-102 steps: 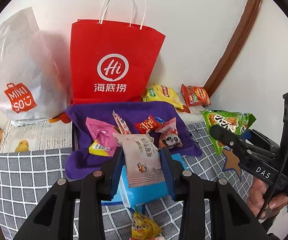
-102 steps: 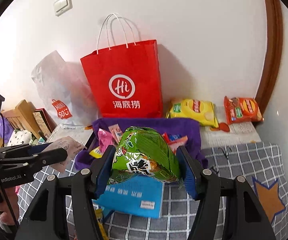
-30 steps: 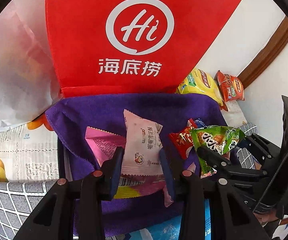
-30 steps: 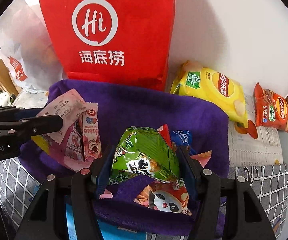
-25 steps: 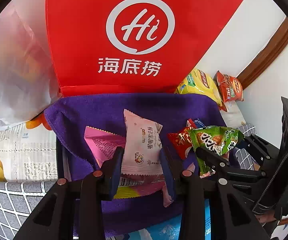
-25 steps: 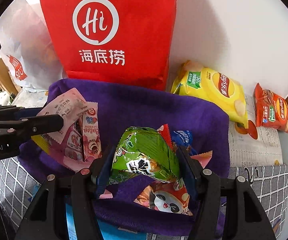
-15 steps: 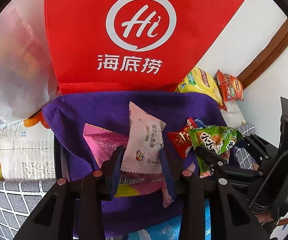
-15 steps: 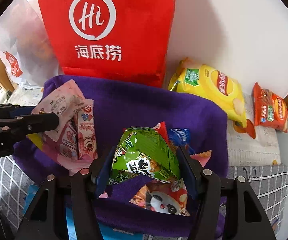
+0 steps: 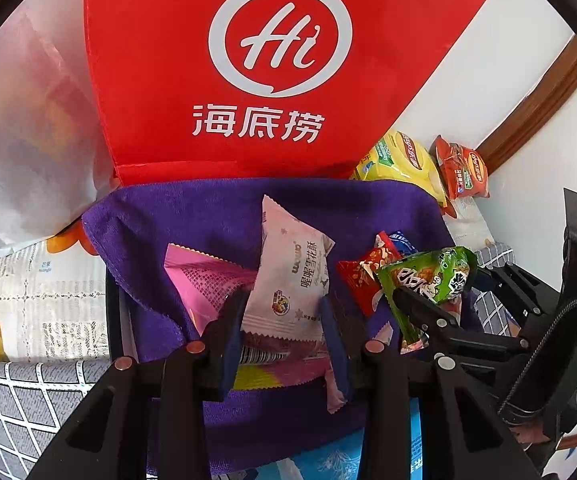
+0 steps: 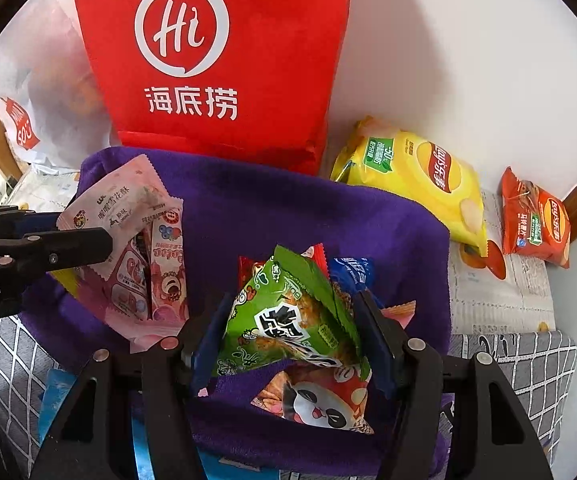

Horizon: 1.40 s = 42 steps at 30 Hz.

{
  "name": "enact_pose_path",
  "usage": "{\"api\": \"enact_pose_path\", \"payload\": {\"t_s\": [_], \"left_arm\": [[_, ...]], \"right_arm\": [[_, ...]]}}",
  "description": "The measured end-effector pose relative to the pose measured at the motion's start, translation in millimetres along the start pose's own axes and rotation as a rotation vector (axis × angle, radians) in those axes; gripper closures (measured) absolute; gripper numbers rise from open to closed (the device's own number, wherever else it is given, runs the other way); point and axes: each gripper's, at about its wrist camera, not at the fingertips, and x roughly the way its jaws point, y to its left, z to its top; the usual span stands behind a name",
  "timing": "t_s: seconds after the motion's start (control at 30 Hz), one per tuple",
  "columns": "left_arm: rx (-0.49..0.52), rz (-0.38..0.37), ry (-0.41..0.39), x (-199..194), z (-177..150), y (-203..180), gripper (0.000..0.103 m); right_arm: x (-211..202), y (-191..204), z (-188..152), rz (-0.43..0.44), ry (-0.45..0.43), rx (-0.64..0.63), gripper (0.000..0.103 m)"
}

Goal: Organize snacks
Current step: 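Lower the green bag with the right tool while the left tool lowers the white wrapper, then open both, then move both tools back to the snacks beside the blue tissue pack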

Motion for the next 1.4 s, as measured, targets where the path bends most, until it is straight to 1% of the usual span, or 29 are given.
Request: {"api": "enact_pose_path", "payload": {"t_s": [0.27, 0.33, 0.37, 0.4, 0.6, 0.67, 0.73, 0.83, 0.9, 1.07, 1.13, 1.23, 1.33, 1.4], "left_arm": [[-0.01, -0.001, 0.021, 5.2, 0.9, 0.0, 0.065], [-0.011, 0.0, 0.023, 4.9, 1.2, 1.2, 0.065], [-0.012, 0.001, 0.024, 4.8, 1.5, 1.3, 0.062], [-0.012, 0.001, 0.026, 4.6, 1.7, 1.3, 0.061], [0.005, -0.005, 0.014, -1.0, 2.9, -1.9, 0.044], [0.01, -0.009, -0.003, -5.2, 3.5, -3.2, 0.036], [0.014, -0.012, -0.019, -10.4, 3.9, -4.0, 0.035], [0.012, -0.02, -0.042, -19.7, 5.6, -3.8, 0.033], [0.009, -0.027, -0.055, -26.1, 6.8, -4.0, 0.032], [0.016, -0.031, -0.073, -39.4, 8.4, -8.3, 0.032], [0.018, -0.029, -0.074, -43.6, 9.3, -11.3, 0.032], [0.007, -0.024, -0.076, -54.4, 8.0, -7.6, 0.032], [-0.005, -0.031, -0.089, -63.9, 8.0, -7.3, 0.032], [-0.009, -0.041, -0.102, -73.9, 6.9, -7.9, 0.032]], "right_arm": [[-0.7, 0.1, 0.5, 0.005, 0.017, -0.008, 0.039], [-3.2, -0.5, 1.2, 0.009, 0.007, -0.003, 0.034], [-5.3, -1.0, 1.6, 0.01, -0.004, 0.001, 0.03], [-7.3, -1.9, 2.1, 0.009, -0.017, 0.007, 0.027], [-14.0, -8.8, 3.9, 0.023, -0.044, 0.048, 0.027], [-16.6, -11.0, 4.7, 0.027, -0.053, 0.059, 0.027], [-21.5, -12.1, 5.0, 0.029, -0.066, 0.067, 0.027], [-33.7, -13.5, 6.0, 0.034, -0.107, 0.068, 0.025], [-43.2, -15.9, 7.1, 0.042, -0.146, 0.077, 0.022], [-62.7, -23.1, 8.4, 0.067, -0.203, 0.12, 0.022], [-69.9, -23.3, 8.7, 0.061, -0.224, 0.121, 0.022], [-87.3, -19.8, 5.4, 0.029, -0.274, 0.116, 0.022], [-104.2, -15.6, -2.9, 0.019, -0.292, 0.112, 0.022], [-117.3, -11.7, -10.1, -0.005, -0.297, 0.096, 0.022]]}}
